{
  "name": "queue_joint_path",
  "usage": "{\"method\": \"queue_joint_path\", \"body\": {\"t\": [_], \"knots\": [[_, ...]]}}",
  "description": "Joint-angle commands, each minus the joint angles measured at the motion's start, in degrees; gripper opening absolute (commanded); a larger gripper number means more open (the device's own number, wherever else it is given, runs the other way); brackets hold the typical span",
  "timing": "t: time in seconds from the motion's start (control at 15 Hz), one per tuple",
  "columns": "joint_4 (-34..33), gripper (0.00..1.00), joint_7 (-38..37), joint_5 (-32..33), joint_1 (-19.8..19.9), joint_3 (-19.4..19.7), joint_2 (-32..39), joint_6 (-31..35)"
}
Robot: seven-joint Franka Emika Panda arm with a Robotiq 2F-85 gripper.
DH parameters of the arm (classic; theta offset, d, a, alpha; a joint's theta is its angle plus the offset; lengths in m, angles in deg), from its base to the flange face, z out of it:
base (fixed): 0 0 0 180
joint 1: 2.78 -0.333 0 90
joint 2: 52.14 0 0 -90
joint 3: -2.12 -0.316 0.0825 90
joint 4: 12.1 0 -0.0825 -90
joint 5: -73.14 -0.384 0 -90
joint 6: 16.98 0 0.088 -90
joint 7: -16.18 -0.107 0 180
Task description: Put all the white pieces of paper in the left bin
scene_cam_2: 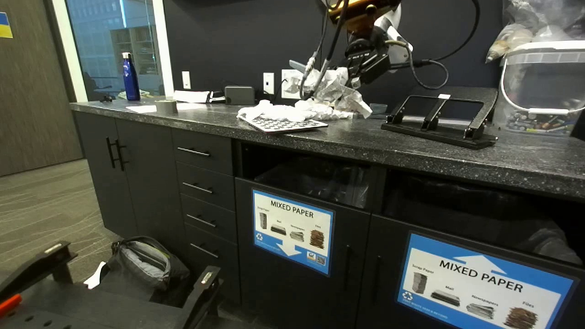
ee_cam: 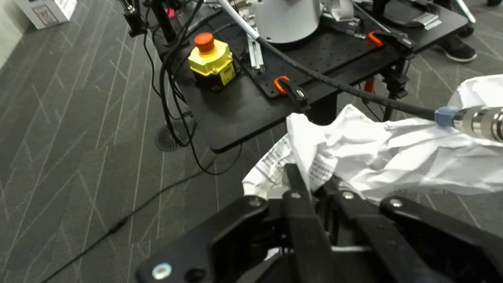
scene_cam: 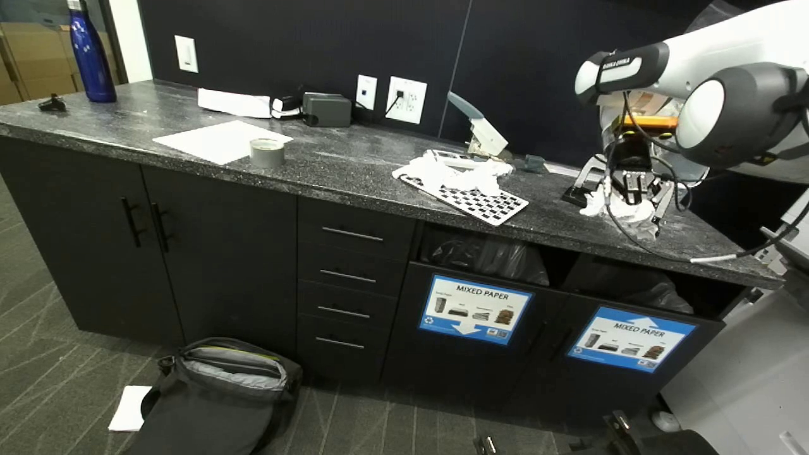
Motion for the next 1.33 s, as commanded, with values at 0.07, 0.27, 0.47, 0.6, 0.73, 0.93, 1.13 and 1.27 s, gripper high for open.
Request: {"method": "queue_joint_path", "body": {"t": [0.07, 0.27, 0.47, 0.6, 0.73, 0.93, 1.13, 1.27], "knots": [[16.6, 0.12, 7.2, 5.6, -1.7, 2.3, -4.6, 0.0], [25.1, 0.12, 12.1, 9.9, -2.5, 2.4, -6.2, 0.0], [33.1, 0.12, 18.9, 16.4, -3.4, -0.7, -10.0, 4.2], [38.3, 0.11, 19.6, 16.6, -3.6, -2.1, -13.6, 10.9], [43.3, 0.12, 19.1, 16.2, -3.7, -3.6, -17.5, 17.4], [51.2, 0.11, 19.7, 14.7, -4.3, -4.9, -23.9, 26.9], [59.6, 0.11, 23.1, 10.7, -4.1, -6.2, -30.8, 33.3], [65.2, 0.11, 25.5, 7.6, -4.3, -6.8, -35.3, 37.3]]}}
